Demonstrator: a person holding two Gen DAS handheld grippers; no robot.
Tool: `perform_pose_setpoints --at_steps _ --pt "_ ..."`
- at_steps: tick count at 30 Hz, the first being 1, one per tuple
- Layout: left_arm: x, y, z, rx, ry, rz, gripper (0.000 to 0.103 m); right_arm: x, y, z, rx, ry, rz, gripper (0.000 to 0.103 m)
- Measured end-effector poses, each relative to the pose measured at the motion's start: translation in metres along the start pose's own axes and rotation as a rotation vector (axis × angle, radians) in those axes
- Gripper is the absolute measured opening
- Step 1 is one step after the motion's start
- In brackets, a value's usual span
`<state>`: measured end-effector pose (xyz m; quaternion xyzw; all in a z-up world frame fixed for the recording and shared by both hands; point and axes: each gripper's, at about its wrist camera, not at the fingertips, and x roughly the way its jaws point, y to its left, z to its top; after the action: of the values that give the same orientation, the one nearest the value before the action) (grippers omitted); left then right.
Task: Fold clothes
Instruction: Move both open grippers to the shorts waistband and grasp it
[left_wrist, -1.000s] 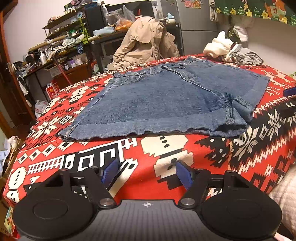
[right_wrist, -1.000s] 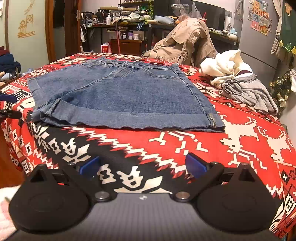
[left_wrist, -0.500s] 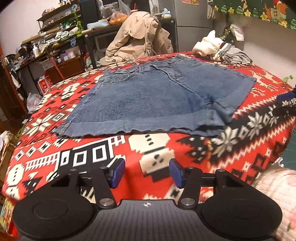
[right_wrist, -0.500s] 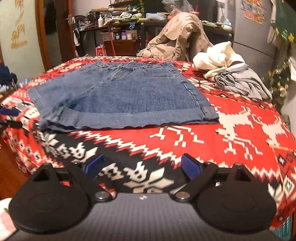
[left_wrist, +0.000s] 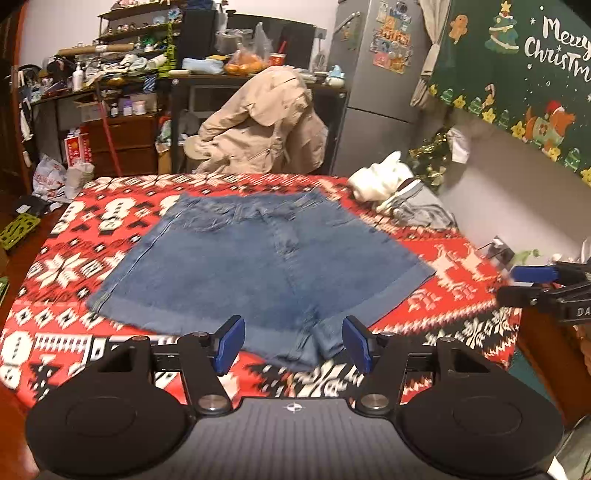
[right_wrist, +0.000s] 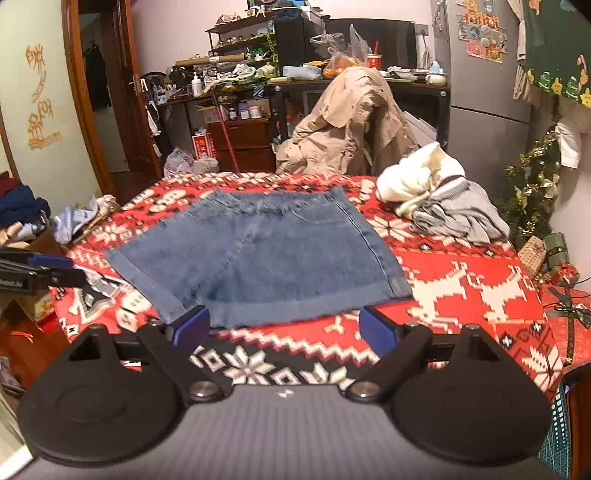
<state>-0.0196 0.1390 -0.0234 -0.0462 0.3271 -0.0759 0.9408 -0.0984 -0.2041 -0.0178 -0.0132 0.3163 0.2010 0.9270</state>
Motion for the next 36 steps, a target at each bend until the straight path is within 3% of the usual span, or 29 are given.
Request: perform_pose_setpoints --at_steps 5,12,14,18,20,22,23,24,26,27,30,36 --pt "0.026 -0.004 0.03 0.038 0.008 0.004 0.061 0.027 0.0 0.044 -0.011 0.04 -0.003 0.09" --pt "0.104 0.043 0.069 -0.07 -0.024 -0.015 0.059 0.146 -0.03 0.099 -0.005 0.066 0.023 0.089" --pt "0.133 0.062 0.088 -0.096 -0.028 -0.025 0.057 0.187 -0.038 0.114 -0.06 0.053 0.011 0.08" --pt "0.186 0.099 0.136 -0.099 -0.006 -0.073 0.05 0.262 -0.055 0.157 -0.106 0.084 0.037 0.052" --pt "0.205 0.115 0.151 -0.105 -0.013 -0.089 0.05 0.29 -0.067 0.175 -0.115 0.091 0.062 0.049" --pt "0.223 0.127 0.158 -0.121 -0.008 -0.071 0.049 0.317 -0.08 0.191 -0.118 0.091 0.083 0.039" --pt "0.232 0.13 0.16 -0.131 0.018 -0.045 0.04 0.331 -0.086 0.197 -0.115 0.092 0.088 0.035" --pt "0.241 0.134 0.162 -0.142 0.043 -0.019 0.024 0.343 -0.09 0.201 -0.105 0.1 0.086 0.025" --pt "0.255 0.139 0.166 -0.177 0.106 0.01 0.006 0.364 -0.099 0.205 -0.061 0.136 0.069 0.015" --pt "0.259 0.142 0.169 -0.211 0.13 0.012 0.006 0.372 -0.104 0.208 -0.038 0.159 0.066 0.008" --pt "0.258 0.144 0.184 -0.255 0.14 0.005 0.007 0.386 -0.113 0.217 -0.007 0.208 0.061 0.007" --pt "0.256 0.146 0.213 -0.233 0.162 0.085 0.006 0.396 -0.121 0.234 0.029 0.278 0.053 0.007"
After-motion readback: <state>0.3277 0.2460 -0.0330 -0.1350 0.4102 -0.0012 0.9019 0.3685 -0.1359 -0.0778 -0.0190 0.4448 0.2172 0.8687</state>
